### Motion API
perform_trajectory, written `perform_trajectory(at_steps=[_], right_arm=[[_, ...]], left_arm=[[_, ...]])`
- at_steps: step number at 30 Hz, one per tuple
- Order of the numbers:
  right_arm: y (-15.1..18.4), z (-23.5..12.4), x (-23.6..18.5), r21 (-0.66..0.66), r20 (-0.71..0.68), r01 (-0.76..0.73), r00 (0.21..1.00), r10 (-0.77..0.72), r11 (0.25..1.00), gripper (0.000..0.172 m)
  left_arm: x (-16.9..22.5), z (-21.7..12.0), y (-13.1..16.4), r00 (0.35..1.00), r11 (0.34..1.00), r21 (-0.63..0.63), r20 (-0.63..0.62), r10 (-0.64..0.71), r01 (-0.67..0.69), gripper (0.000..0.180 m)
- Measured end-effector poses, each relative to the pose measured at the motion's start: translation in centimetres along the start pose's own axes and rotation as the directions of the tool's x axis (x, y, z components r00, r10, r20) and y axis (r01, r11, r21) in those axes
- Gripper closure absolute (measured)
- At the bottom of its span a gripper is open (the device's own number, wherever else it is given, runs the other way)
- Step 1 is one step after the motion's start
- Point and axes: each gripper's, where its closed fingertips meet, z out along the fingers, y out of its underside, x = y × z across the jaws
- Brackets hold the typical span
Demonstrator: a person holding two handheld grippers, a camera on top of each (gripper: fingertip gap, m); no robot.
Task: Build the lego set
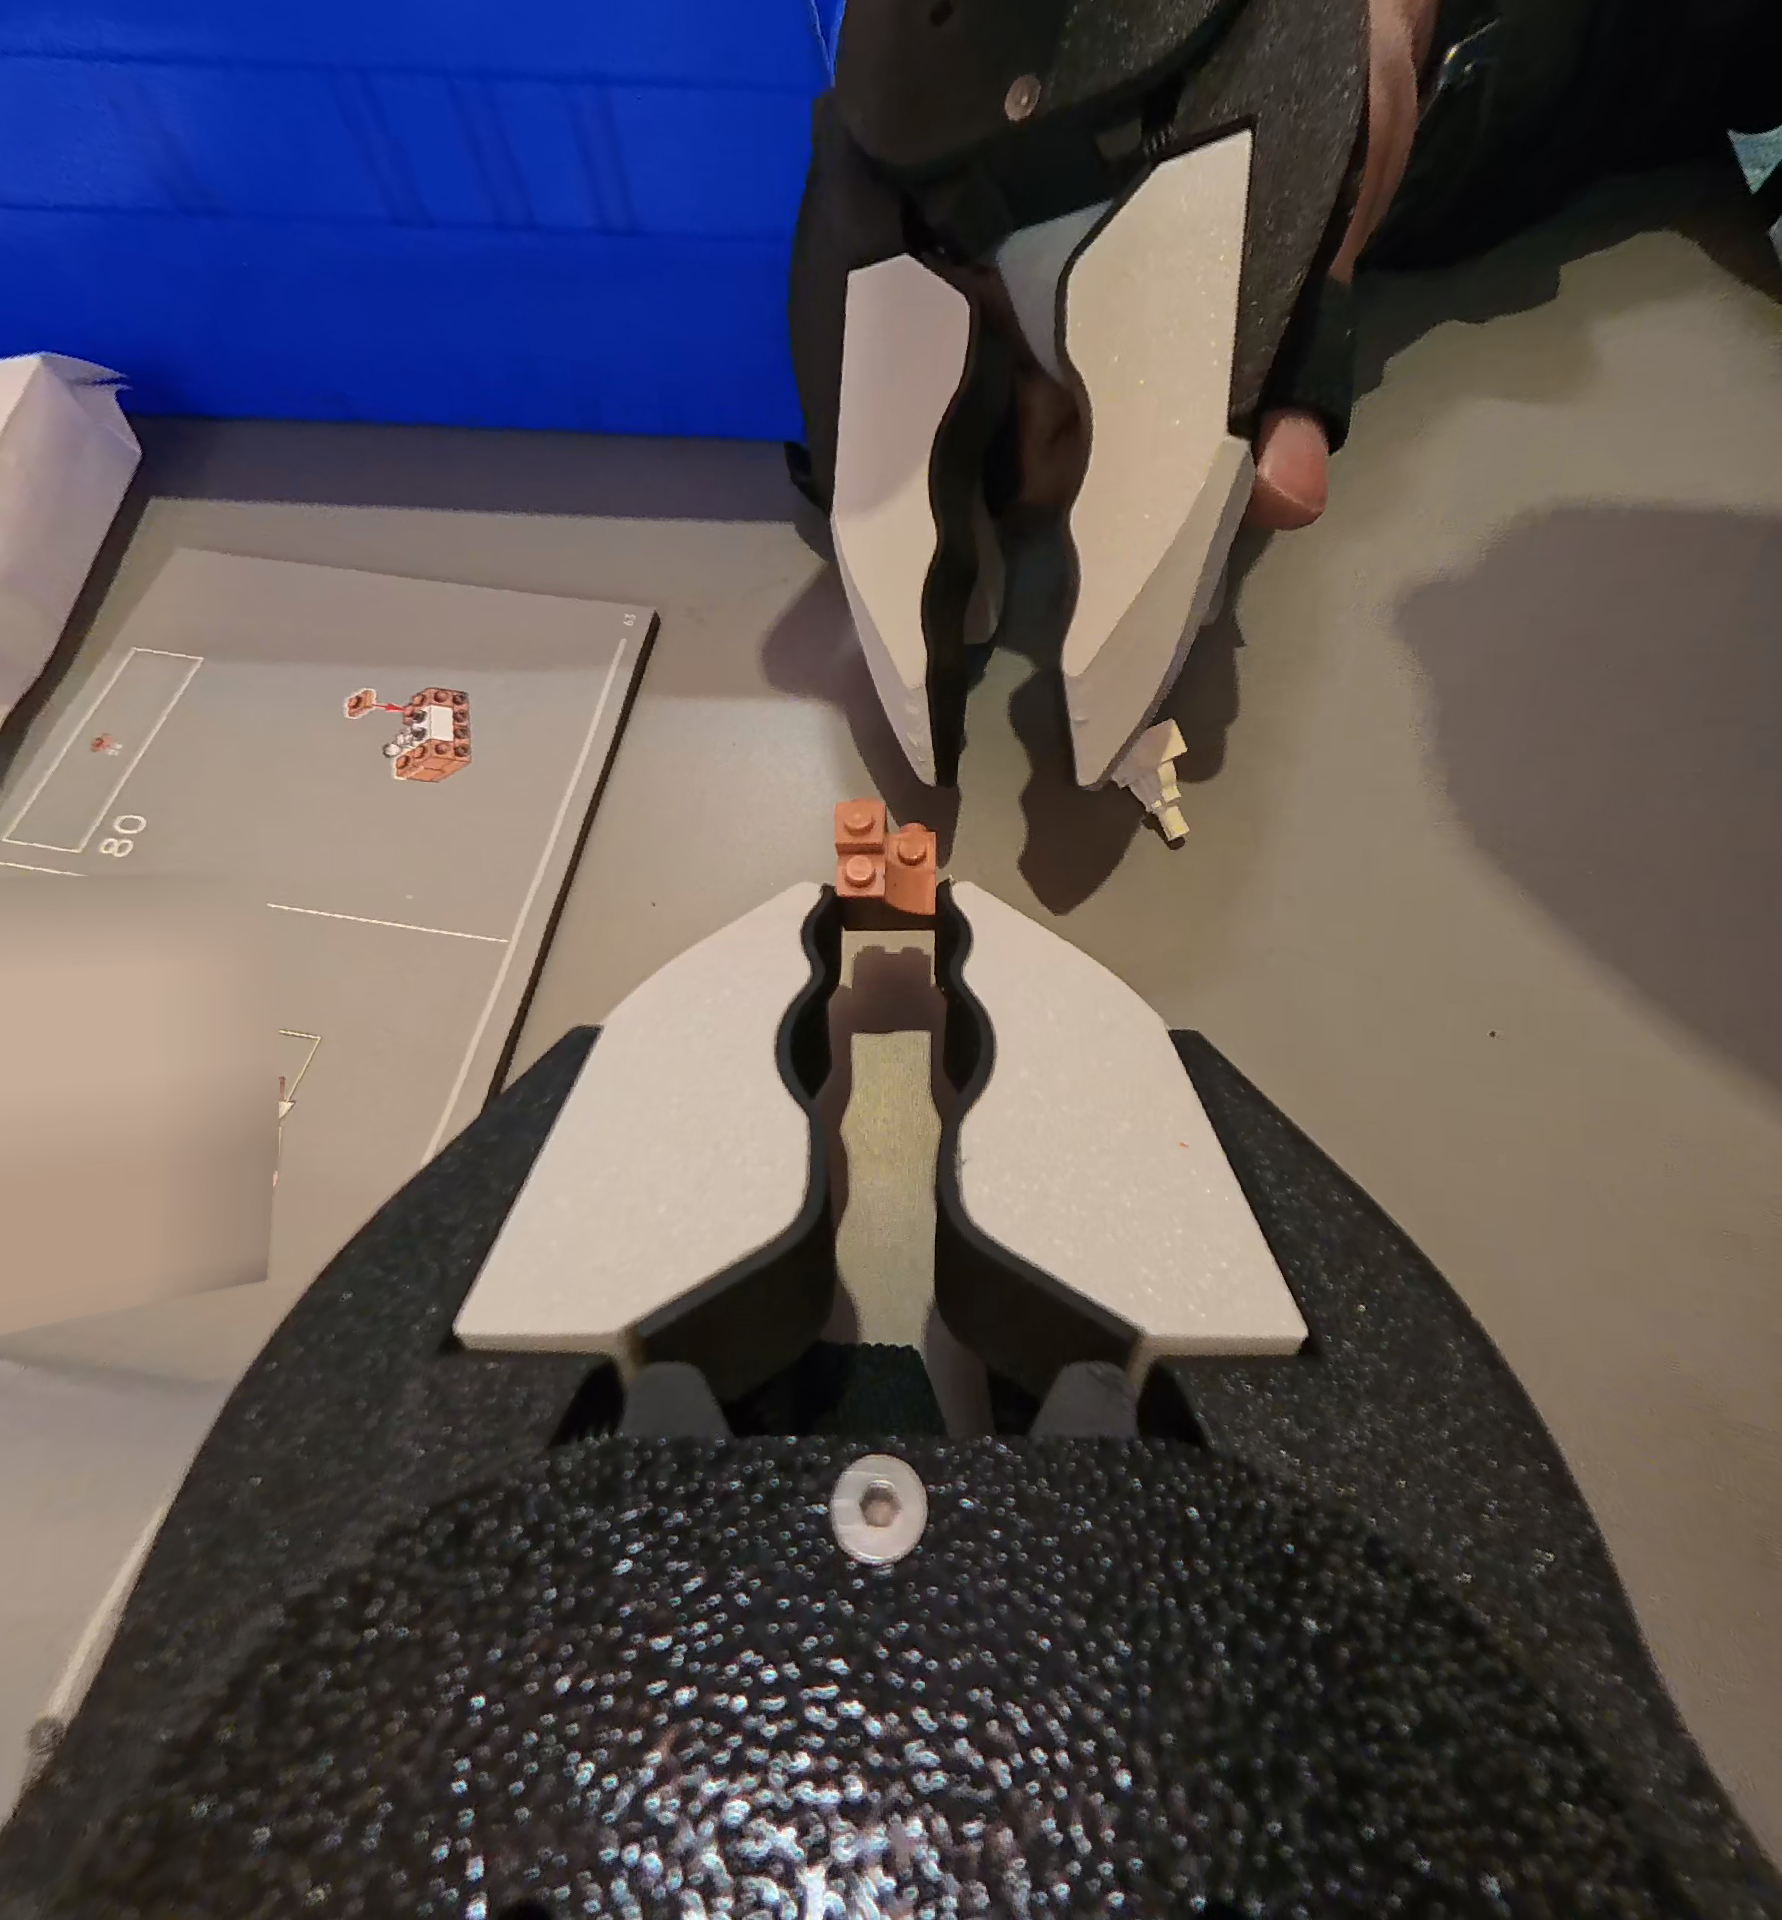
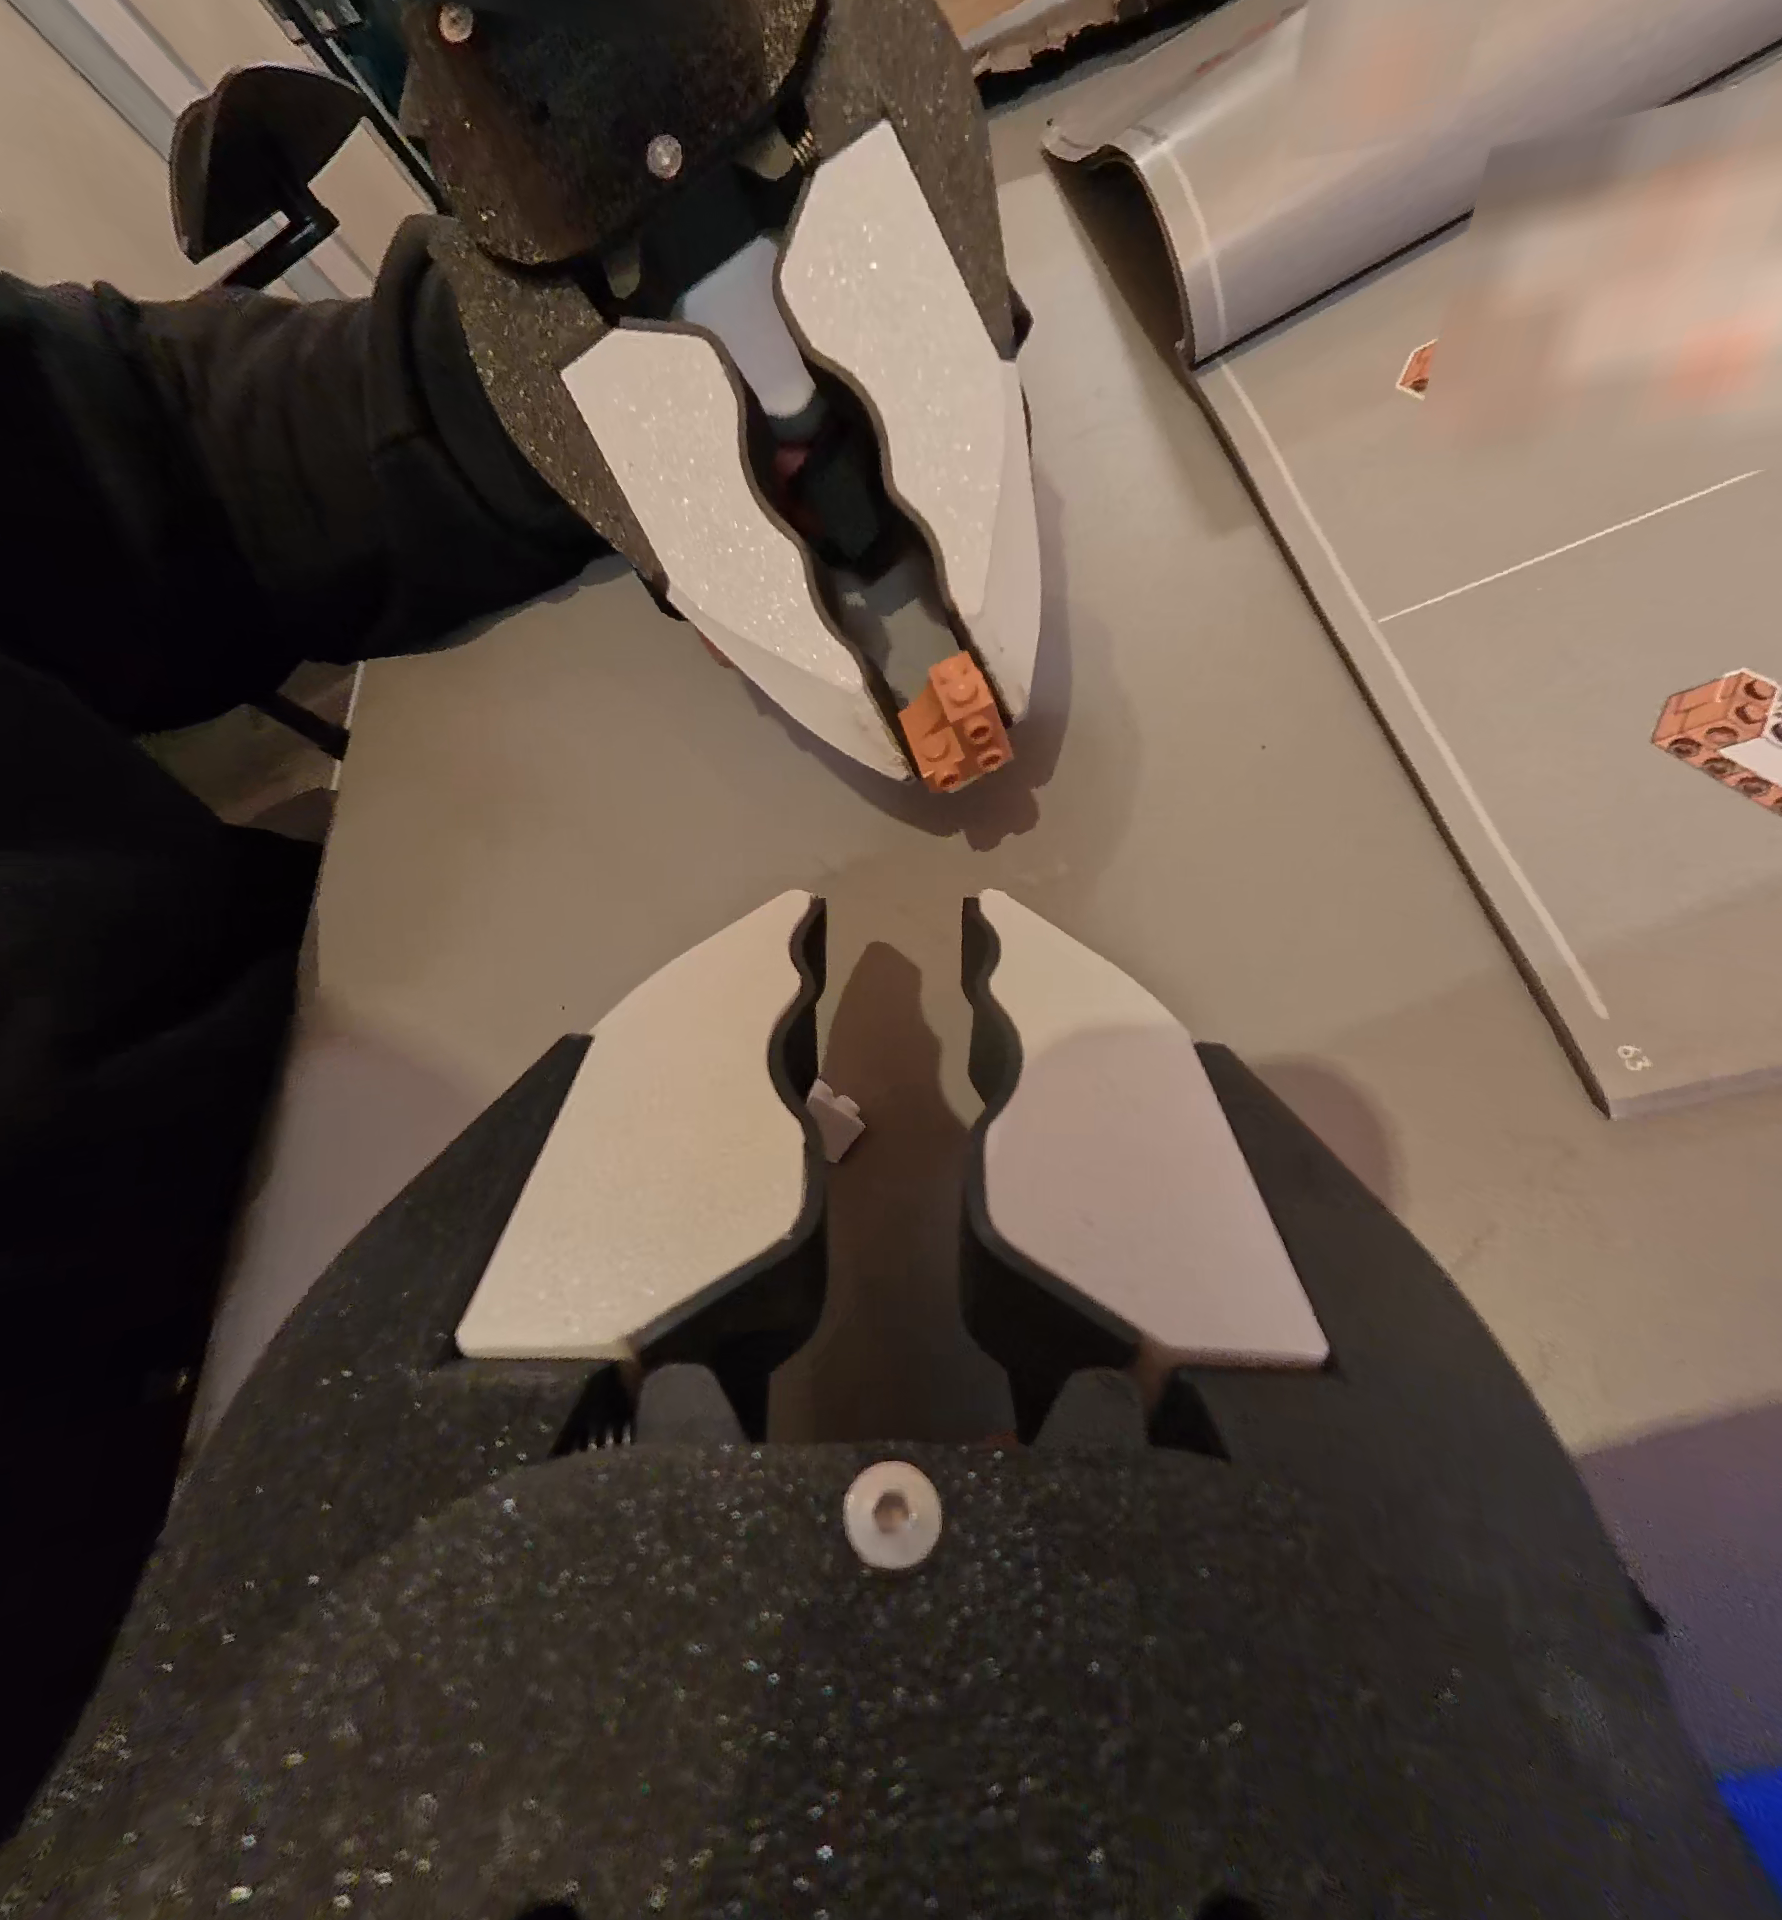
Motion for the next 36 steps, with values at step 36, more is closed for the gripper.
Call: perform_trajectory(at_steps=[36], right_arm=[[2.0,-0.6,-0.6,-0.108,-0.069,0.203,0.975,-0.211,0.973,0.145]], left_arm=[[1.4,-0.9,0.7,1.000,1.000,0.001,0.019,-0.001,0.001,0.164]])
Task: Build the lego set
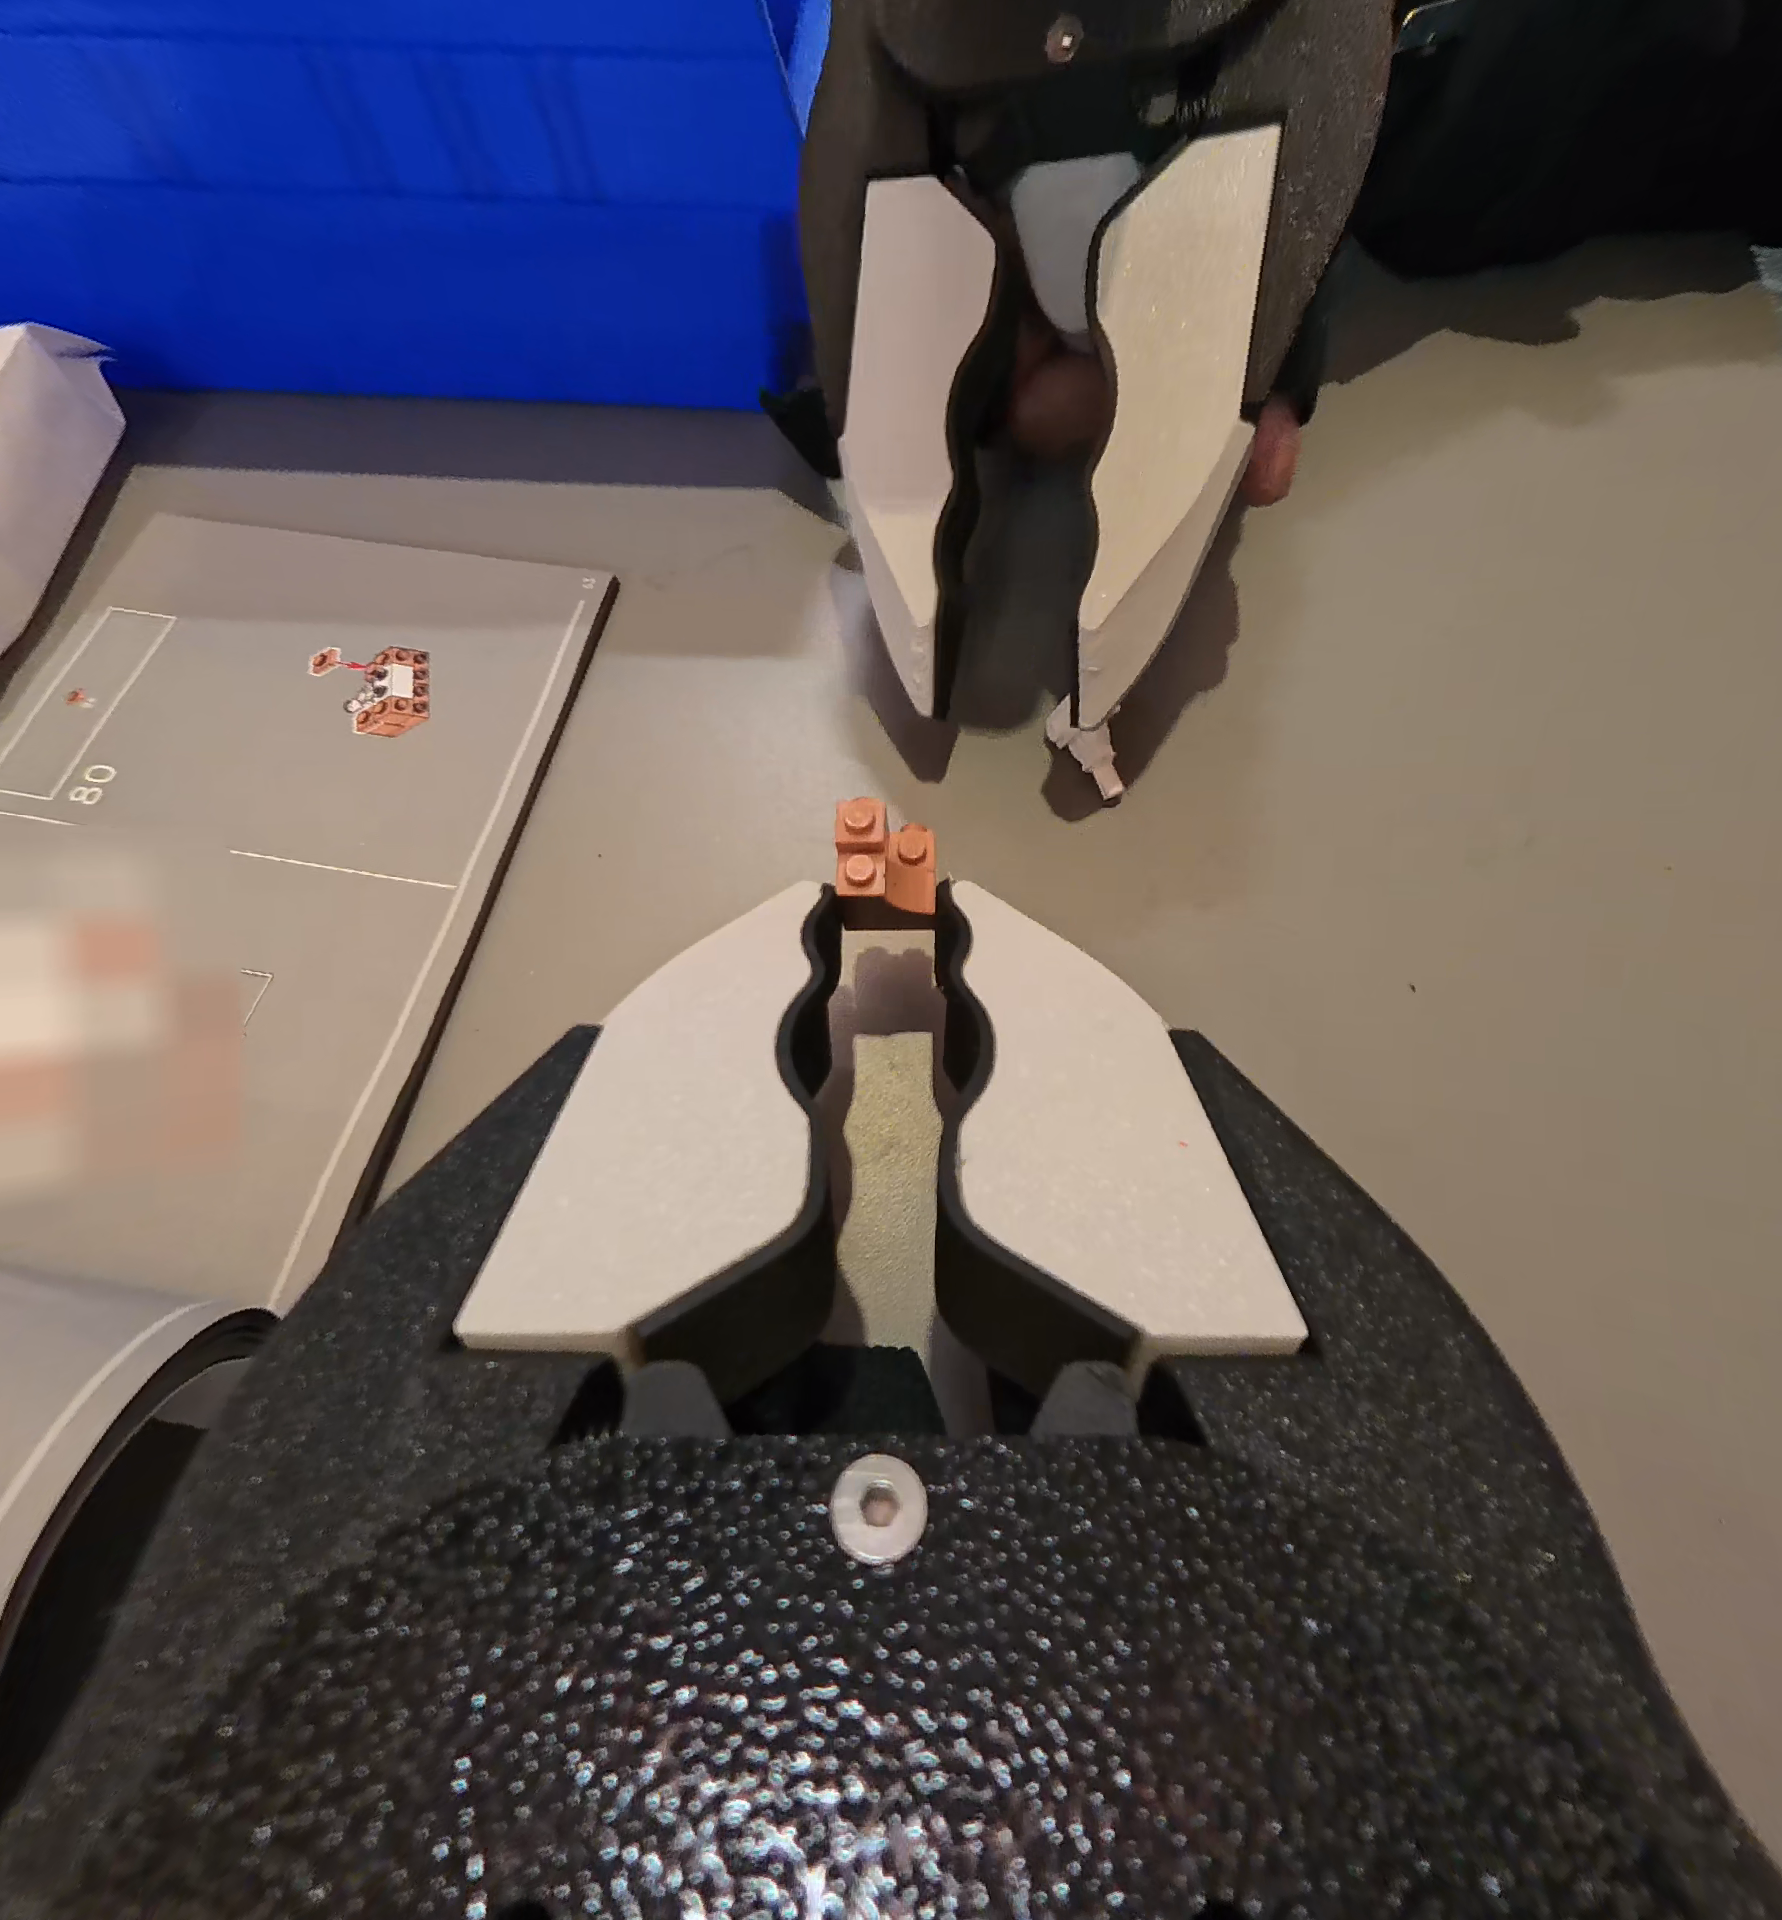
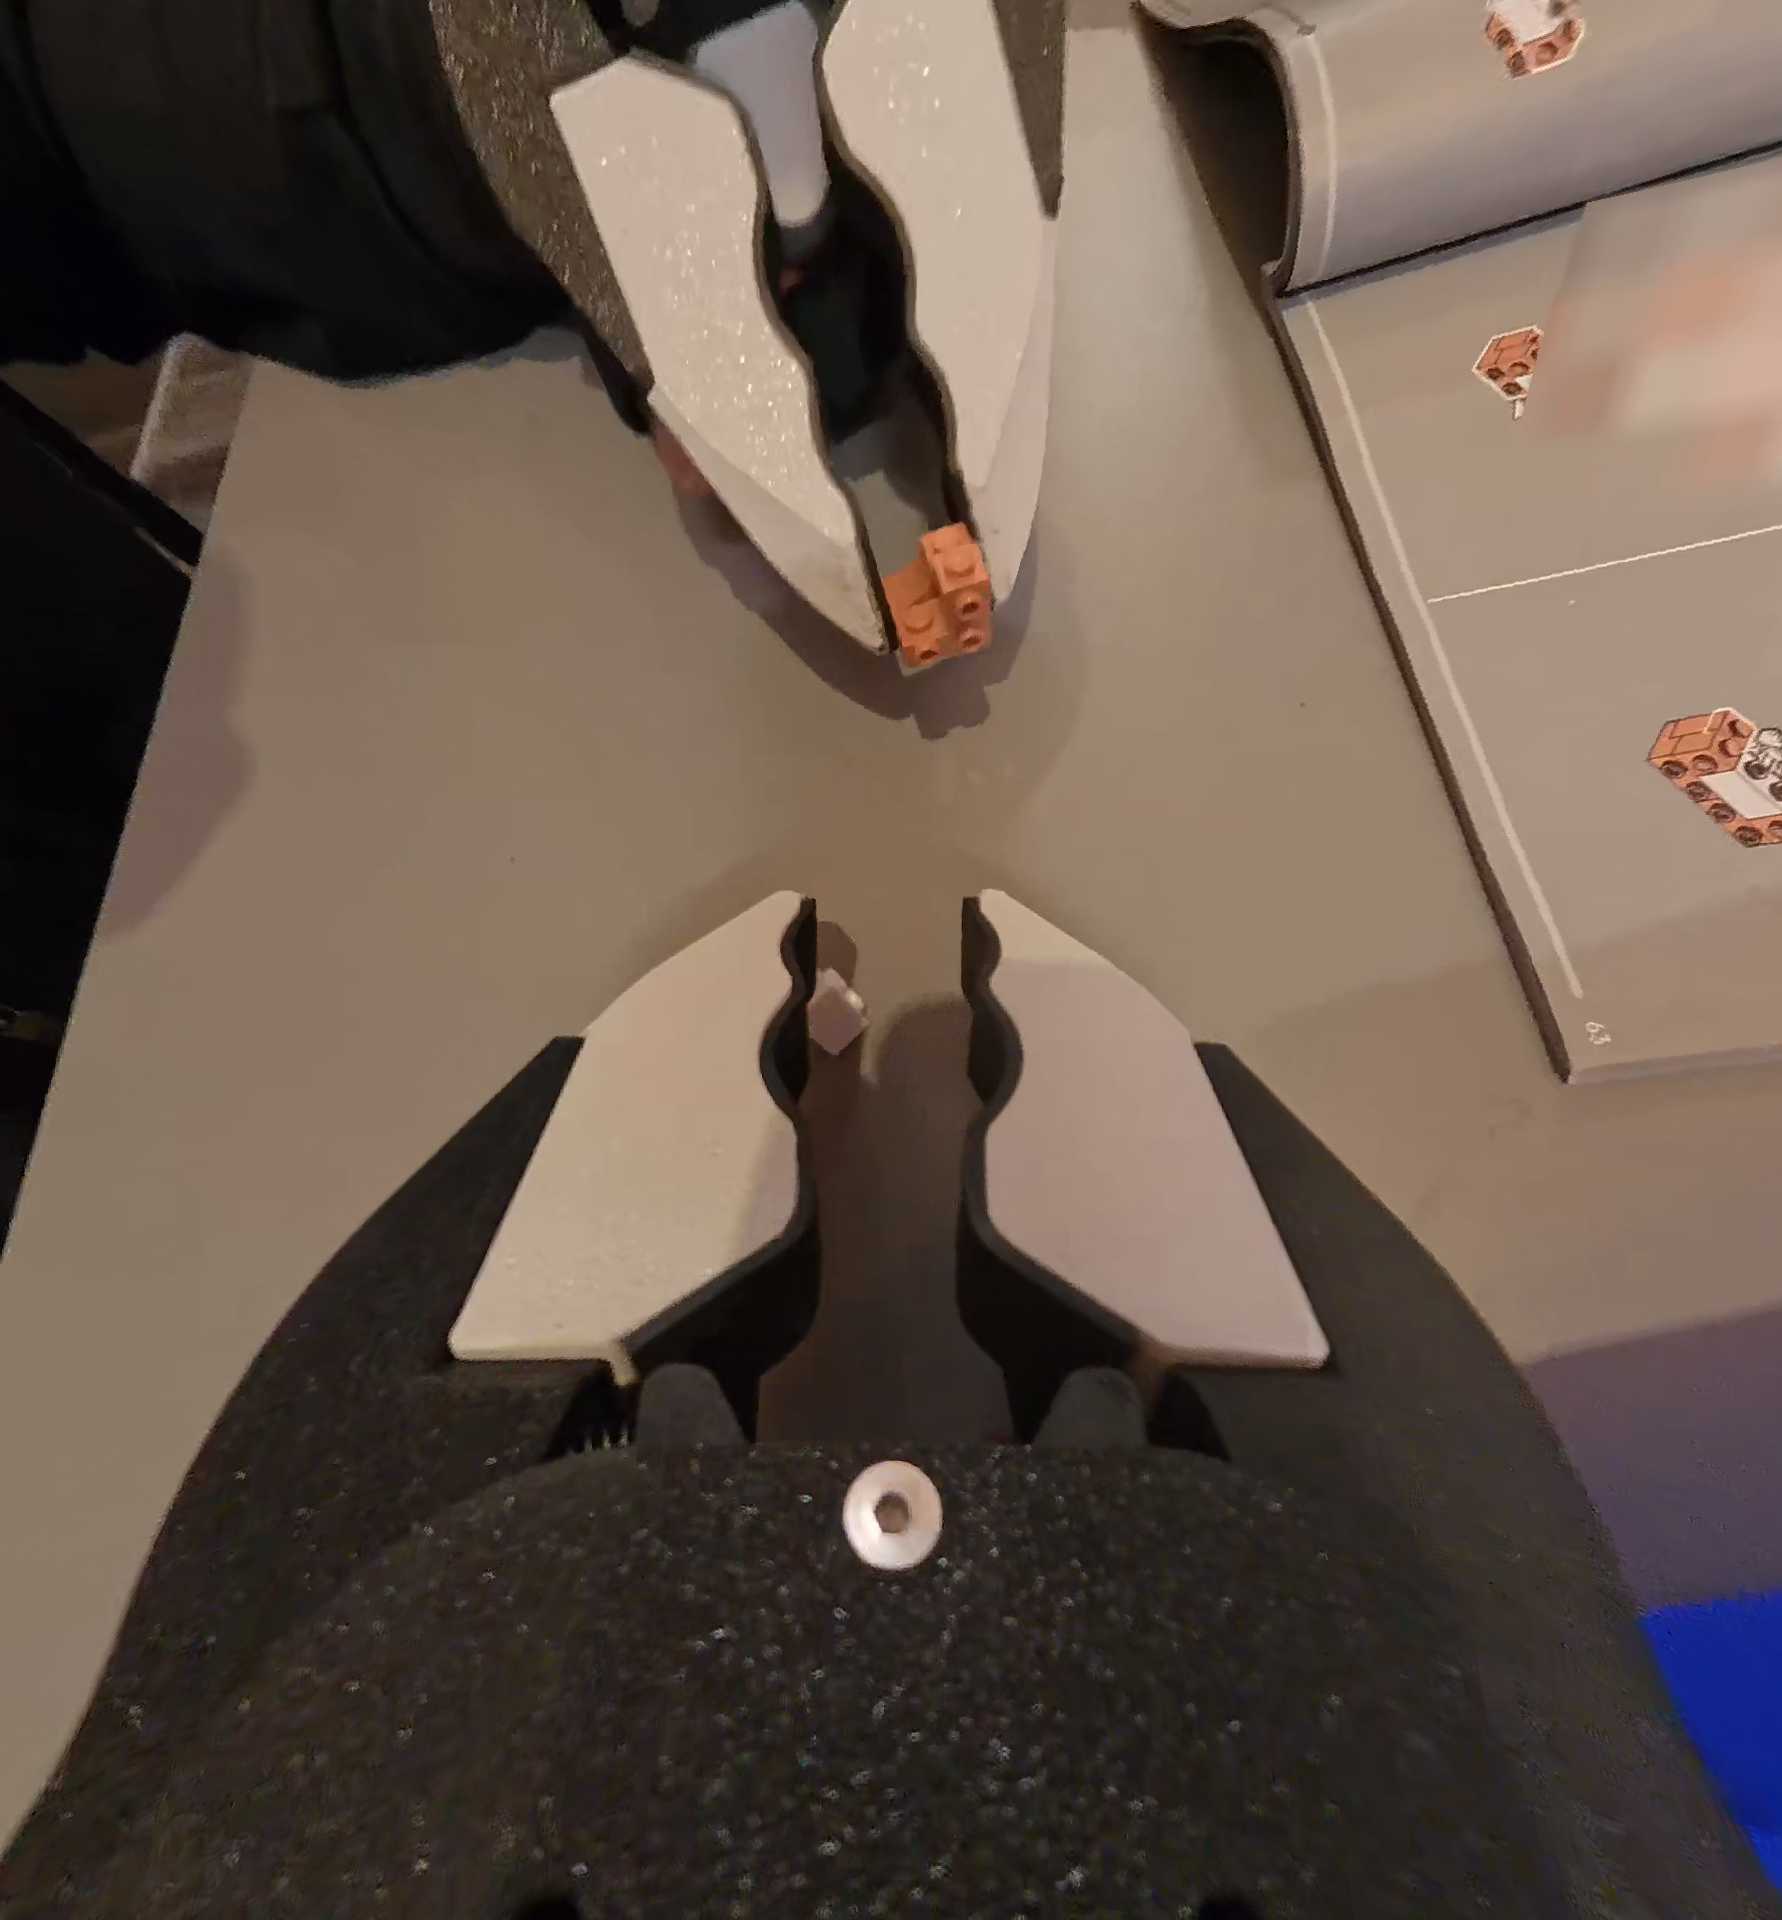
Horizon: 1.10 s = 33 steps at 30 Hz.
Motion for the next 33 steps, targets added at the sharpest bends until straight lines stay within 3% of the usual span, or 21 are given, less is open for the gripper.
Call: perform_trajectory(at_steps=[7,17,26,33], right_arm=[[1.2,0.2,-1.1,-0.067,0.005,0.169,0.986,-0.169,0.983,0.146],[1.6,0.4,-1.1,-0.102,-0.004,0.181,0.983,-0.183,0.978,0.155],[0.9,0.1,-0.8,-0.046,-0.017,0.149,0.989,-0.150,0.988,0.158],[1.5,0.6,-1.8,-0.085,0.017,0.232,0.973,-0.232,0.969,0.158]], left_arm=[[0.7,0.3,0.2,0.999,0.999,-0.021,-0.013,0.045,-0.046,0.164],[1.6,0.7,0.5,0.994,0.992,-0.056,-0.024,0.111,-0.112,0.164],[1.7,0.8,0.8,0.991,0.988,-0.076,-0.017,0.131,-0.132,0.164],[1.7,0.8,0.8,0.991,0.988,-0.081,-0.019,0.131,-0.132,0.164]])
